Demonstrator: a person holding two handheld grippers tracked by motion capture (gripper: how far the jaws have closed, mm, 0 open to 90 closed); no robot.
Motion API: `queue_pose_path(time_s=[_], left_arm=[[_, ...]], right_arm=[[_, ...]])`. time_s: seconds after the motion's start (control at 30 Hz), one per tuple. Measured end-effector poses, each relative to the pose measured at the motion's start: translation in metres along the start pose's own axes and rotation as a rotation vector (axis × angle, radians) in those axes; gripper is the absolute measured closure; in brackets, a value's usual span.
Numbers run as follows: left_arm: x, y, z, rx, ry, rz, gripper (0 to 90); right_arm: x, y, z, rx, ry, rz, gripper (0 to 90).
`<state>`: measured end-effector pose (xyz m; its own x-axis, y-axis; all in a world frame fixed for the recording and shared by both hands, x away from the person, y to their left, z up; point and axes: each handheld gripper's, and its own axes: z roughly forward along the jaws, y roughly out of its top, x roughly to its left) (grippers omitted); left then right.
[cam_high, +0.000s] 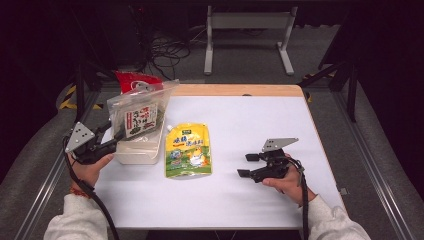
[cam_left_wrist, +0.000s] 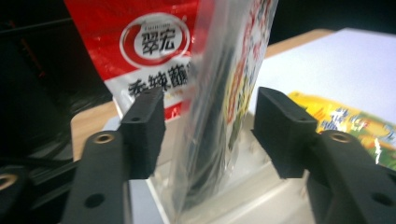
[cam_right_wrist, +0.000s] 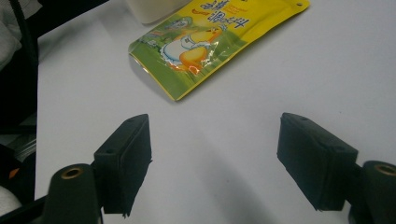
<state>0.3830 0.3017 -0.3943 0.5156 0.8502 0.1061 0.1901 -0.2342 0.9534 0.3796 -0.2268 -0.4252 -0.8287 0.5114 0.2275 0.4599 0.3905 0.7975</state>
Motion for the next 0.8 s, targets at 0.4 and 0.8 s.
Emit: queue_pose_path(time_s=[0.4,0.8], left_arm=[[-0.025,-0.004,-0.023,0.007,0.027,0.003,34.5],[-0.056,-0.01,-0.042,0.045,-0.033,0.038,32.4]], right_arm=[[0.001,0.005,0.003,-0.002,-0.044,-0.038,26.6],[-0.001,0.004,0.004,0.007,-0.066,-0.041,27.3]])
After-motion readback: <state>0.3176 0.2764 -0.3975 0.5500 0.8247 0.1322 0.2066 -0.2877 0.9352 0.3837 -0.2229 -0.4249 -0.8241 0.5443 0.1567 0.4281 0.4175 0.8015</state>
